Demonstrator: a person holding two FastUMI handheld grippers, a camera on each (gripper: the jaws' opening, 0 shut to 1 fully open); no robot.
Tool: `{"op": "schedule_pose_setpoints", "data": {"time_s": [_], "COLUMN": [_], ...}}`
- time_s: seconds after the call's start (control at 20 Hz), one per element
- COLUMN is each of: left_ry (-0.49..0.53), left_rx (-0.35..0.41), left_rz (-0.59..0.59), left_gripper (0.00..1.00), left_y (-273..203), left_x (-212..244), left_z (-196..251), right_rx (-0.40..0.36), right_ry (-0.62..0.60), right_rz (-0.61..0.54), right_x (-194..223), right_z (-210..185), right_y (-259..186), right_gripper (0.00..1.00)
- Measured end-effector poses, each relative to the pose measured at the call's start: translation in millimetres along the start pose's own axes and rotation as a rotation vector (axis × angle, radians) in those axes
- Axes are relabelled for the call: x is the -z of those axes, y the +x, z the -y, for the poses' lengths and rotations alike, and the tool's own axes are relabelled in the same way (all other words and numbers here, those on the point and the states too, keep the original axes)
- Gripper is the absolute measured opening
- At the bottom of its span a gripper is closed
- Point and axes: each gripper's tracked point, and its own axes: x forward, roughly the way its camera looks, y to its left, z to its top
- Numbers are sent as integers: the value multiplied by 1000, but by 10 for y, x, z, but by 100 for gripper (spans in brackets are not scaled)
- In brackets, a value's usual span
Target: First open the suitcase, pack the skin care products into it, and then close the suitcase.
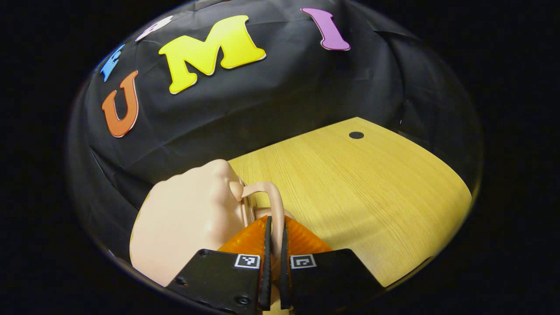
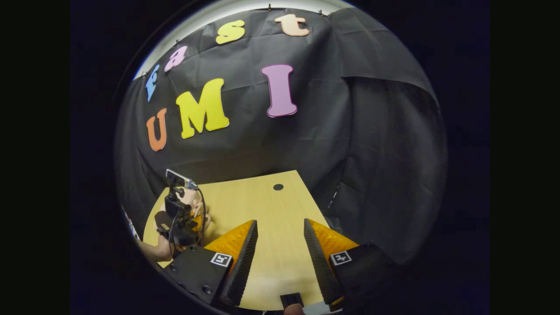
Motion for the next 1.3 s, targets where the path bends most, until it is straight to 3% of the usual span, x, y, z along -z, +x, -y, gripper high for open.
{"op": "schedule_pose_setpoints", "data": {"time_s": [0.15, 0.3, 0.4, 0.45, 0.5, 0.55, 0.6, 0.65, 0.9, 1.15, 1.3], "left_ry": [37, -14, -91, -125, -162, -198, -230, -261, -383, -393, -405], "left_rx": [-29, 3, 39, 57, 66, 63, 63, 66, 61, -50, -114], "left_rz": [-20, -59, -69, -69, -64, -44, -15, 19, 286, 549, 623], "left_gripper": [14, 24, 39, 58, 57, 81, 83, 93, 93, 93, 93], "left_y": [17, 7, -75, -145, -219, -300, -390, -488, -1168, -1906, -2271], "left_x": [26, 82, 89, 74, 49, 4, -77, -171, -990, -1837, -2024], "left_z": [13, 103, 197, 258, 277, 274, 232, 200, -284, -1118, -1519], "right_rx": [-38, -65, -82, -82, -85, -93, -104, -115, -168, -224, -239], "right_ry": [-5, -27, -52, -71, -85, -95, -105, -117, -178, -179, -152], "right_rz": [4, 0, -4, -11, -16, -15, -12, -4, 87, 265, 344], "right_x": [-8, 3, 6, 40, 44, 27, 6, -38, -458, -1182, -1503], "right_z": [-47, -91, -138, -146, -172, -228, -297, -378, -926, -1575, -1919], "right_y": [0, 52, 82, 108, 130, 146, 169, 189, 237, 186, 125], "right_gripper": [64, 64, 64, 63, 64, 64, 64, 64, 63, 63, 63]}}
